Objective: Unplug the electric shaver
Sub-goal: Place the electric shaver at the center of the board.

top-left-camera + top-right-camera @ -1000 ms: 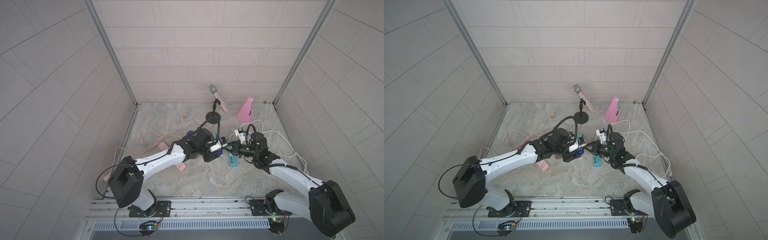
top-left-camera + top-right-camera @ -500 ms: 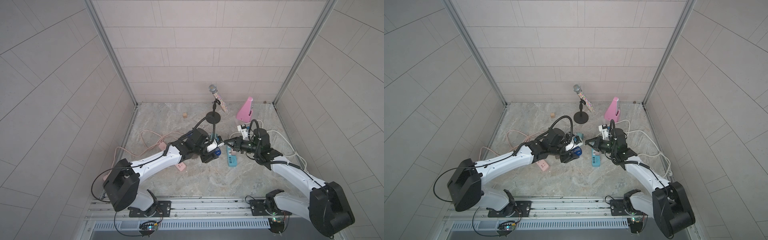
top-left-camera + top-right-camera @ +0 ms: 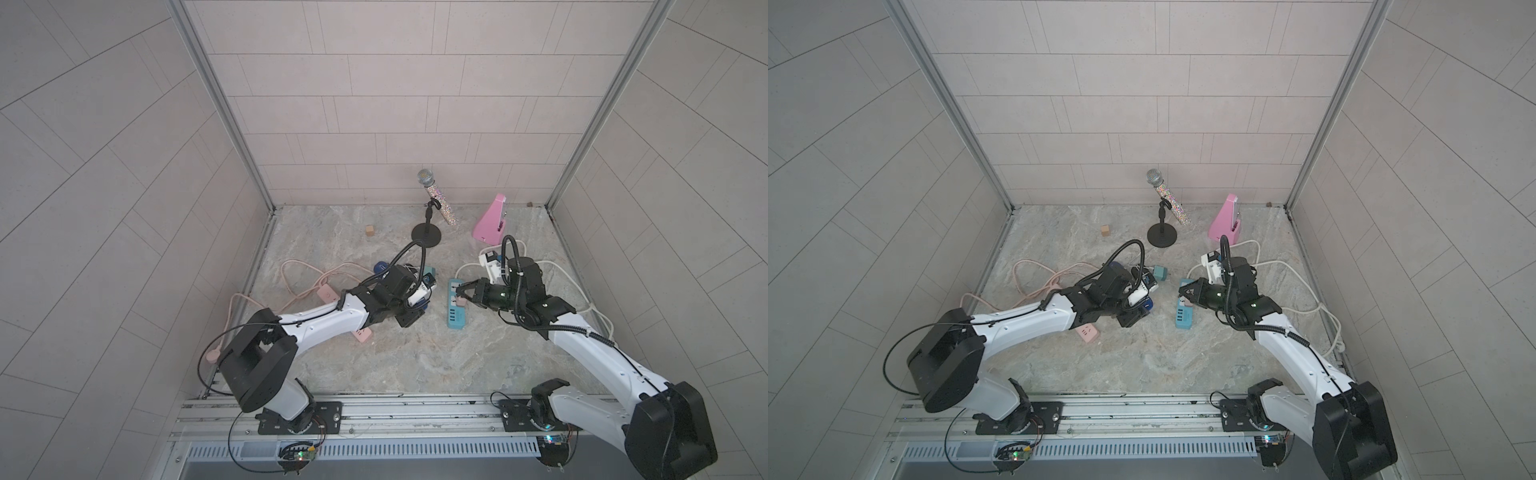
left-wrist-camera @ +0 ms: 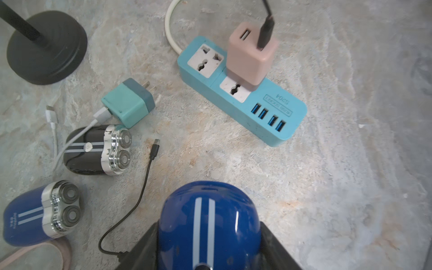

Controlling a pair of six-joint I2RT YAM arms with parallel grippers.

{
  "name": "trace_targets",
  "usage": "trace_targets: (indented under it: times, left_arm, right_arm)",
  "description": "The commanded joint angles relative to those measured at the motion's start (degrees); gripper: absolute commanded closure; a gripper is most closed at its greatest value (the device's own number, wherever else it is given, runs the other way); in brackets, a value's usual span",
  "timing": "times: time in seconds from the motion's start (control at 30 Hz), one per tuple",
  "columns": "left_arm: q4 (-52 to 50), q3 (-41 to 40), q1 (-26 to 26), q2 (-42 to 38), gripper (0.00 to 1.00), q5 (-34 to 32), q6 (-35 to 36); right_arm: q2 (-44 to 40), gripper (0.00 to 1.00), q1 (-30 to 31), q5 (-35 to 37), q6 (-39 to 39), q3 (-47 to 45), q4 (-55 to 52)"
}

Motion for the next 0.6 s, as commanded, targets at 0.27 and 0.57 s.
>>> trace_targets:
  times: [0.27,0.57]
  left_arm:
    - [7.3,0.1,0.1,7.4,0.6,-4.2,-3.4]
    - [5.5,1.5,0.1,10.9,0.58,-5.6,-4.8]
  right_arm:
    - [-1.7,1.0,0.3,1.1,-2.4,-3.5,-2.7]
    - [0.9,0.98,2.3,3.6,-4.6,-3.9,-4.2]
